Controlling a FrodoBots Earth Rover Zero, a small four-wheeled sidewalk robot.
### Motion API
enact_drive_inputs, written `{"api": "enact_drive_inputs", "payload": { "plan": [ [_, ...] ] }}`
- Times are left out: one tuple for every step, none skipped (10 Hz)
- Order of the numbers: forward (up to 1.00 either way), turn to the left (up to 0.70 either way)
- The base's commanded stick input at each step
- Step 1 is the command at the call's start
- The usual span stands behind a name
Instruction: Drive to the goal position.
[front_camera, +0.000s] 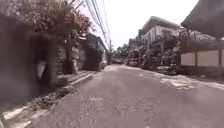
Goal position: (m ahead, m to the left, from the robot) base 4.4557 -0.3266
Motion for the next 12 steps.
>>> {"api": "enact_drive_inputs", "payload": {
  "plan": [
    [1.00,0.00],
    [1.00,0.00],
    [1.00,0.00],
    [1.00,0.00],
    [1.00,0.00],
    [1.00,0.00],
    [1.00,0.00],
    [1.00,0.00],
    [1.00,0.00],
    [1.00,0.00],
    [1.00,0.00],
    [1.00,0.00]
  ]
}}
